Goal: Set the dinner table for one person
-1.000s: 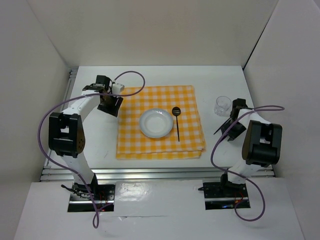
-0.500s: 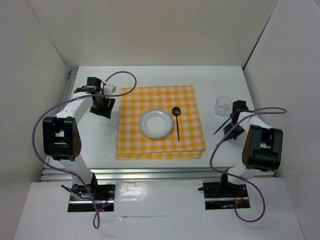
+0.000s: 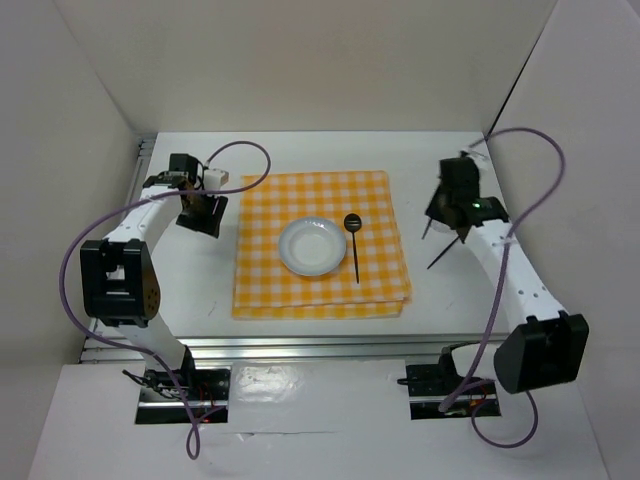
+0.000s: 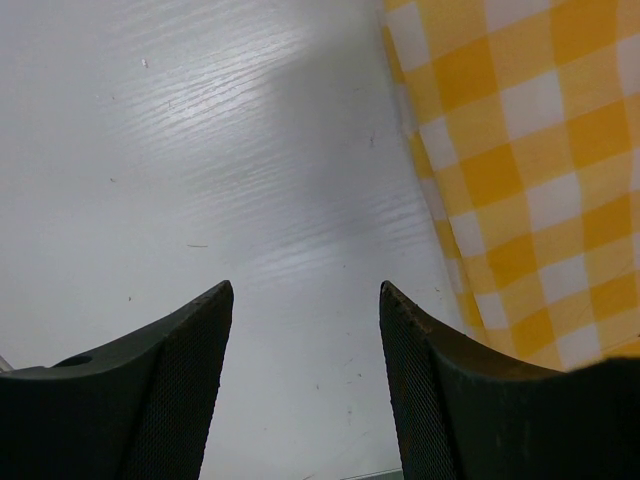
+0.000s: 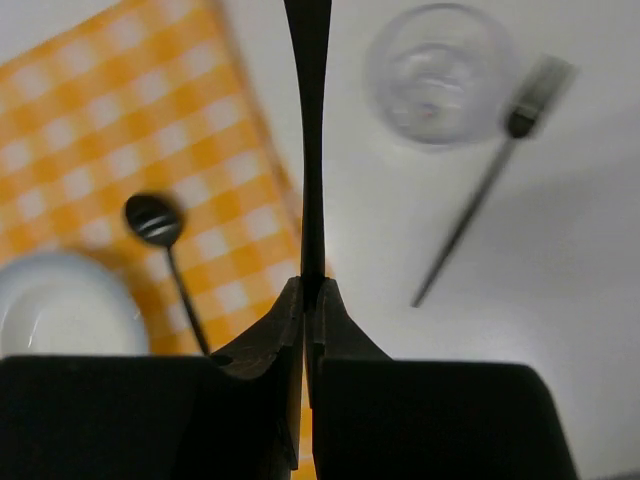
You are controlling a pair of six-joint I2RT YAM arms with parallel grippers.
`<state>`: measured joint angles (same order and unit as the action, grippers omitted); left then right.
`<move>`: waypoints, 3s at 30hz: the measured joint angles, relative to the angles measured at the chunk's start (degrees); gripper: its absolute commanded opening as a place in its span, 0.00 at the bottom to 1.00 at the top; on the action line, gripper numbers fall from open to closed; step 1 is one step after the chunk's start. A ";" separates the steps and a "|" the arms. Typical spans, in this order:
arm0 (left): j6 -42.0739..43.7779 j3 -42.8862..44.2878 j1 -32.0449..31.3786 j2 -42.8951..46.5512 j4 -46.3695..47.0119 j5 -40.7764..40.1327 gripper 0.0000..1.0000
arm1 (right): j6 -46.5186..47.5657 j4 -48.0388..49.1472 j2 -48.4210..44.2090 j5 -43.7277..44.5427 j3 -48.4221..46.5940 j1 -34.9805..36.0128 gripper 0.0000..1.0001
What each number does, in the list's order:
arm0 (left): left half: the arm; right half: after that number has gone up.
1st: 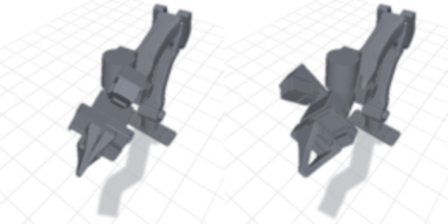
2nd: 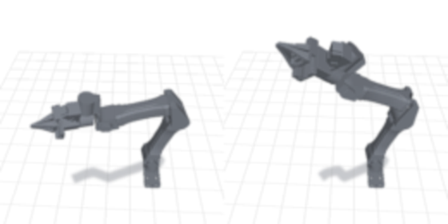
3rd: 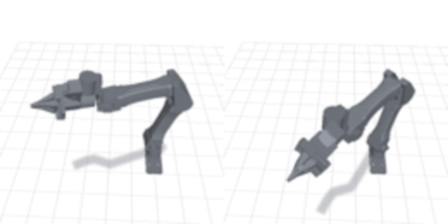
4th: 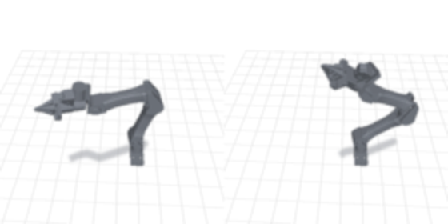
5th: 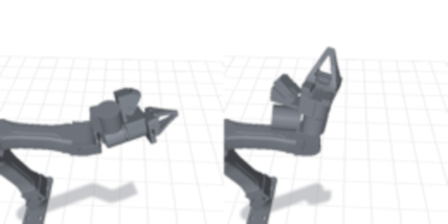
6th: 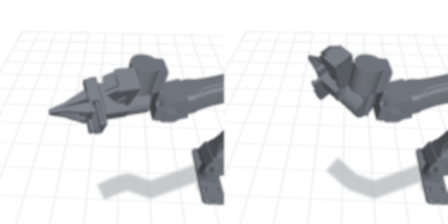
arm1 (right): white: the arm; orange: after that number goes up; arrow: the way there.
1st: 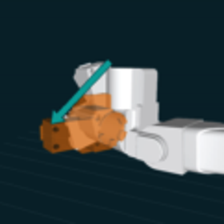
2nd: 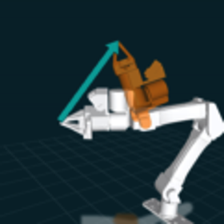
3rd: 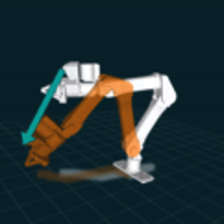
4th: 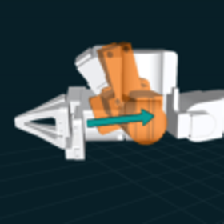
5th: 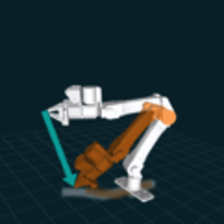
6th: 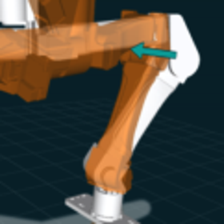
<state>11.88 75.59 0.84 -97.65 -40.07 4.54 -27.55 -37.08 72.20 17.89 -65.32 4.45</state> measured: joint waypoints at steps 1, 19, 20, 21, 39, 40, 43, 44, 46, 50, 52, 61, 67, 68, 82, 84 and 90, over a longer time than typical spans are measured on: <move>0.00 -0.04 0.00 0.07 -0.20 0.00 0.67 | 1.68 0.48 1.14 -0.39 -1.29 3.93 0.00; -0.02 -1.88 0.50 3.56 -0.83 -0.20 0.67 | 9.18 1.42 29.20 -7.02 -4.79 21.14 0.00; -0.02 -1.88 0.50 3.56 -0.83 -0.20 0.67 | 9.18 1.49 29.68 -7.02 -4.87 21.14 0.00; -0.02 -1.88 0.48 3.56 -0.83 -0.20 0.67 | 9.18 1.51 30.29 -7.04 -4.90 21.14 0.00; -0.02 -1.88 1.01 3.56 -0.83 -0.20 0.67 | 8.35 1.99 35.15 -7.85 -4.74 20.81 0.18; -0.02 -1.88 1.01 3.56 -0.83 -0.20 0.67 | 8.00 1.95 35.19 -7.89 -4.79 20.81 0.23; 0.00 -1.88 1.01 3.56 -0.83 -0.20 0.67 | 7.04 1.62 35.32 -8.13 -5.16 20.81 0.27; -0.02 -1.88 1.01 3.56 -0.83 -0.20 0.67 | 6.60 1.33 35.39 -8.24 -5.40 20.70 0.27; -0.02 -1.88 1.01 3.56 -0.83 -0.20 0.67 | 5.40 0.59 35.43 -8.55 -6.29 20.35 0.34; -0.02 -1.88 1.01 3.56 -0.83 -0.20 0.67 | 3.65 -0.42 35.39 -8.74 -8.50 19.10 0.38; 0.00 -1.88 1.01 3.56 -0.83 -0.20 0.67 | 2.82 -1.14 34.80 -8.74 -9.35 18.25 0.40; 0.09 -1.88 1.01 3.56 -0.83 -0.22 0.67 | -6.80 -4.02 18.47 -6.03 -8.24 10.69 0.69; 0.15 -1.88 1.36 3.56 -0.92 -0.24 0.67 | -11.63 -1.20 4.33 -6.69 4.44 -7.39 0.73; 0.15 -1.88 1.42 3.56 -0.98 -0.22 0.67 | -11.91 -0.94 4.55 -7.52 5.92 -10.25 0.73; 0.17 -1.88 1.60 3.56 -1.90 -0.70 0.67 | -9.42 6.14 21.59 -9.60 8.37 -16.46 0.60; 0.15 -1.88 1.60 3.56 -1.90 -0.85 0.67 | -8.74 7.45 23.80 -9.68 8.35 -16.46 0.60; 0.13 -1.88 1.62 3.56 -2.01 -0.92 0.67 | -6.34 10.58 27.21 -9.16 6.64 -16.46 0.55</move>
<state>12.01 73.71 2.46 -94.08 -42.09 3.62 -33.89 -26.50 99.42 8.73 -58.67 -12.01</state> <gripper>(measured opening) 0.671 0.568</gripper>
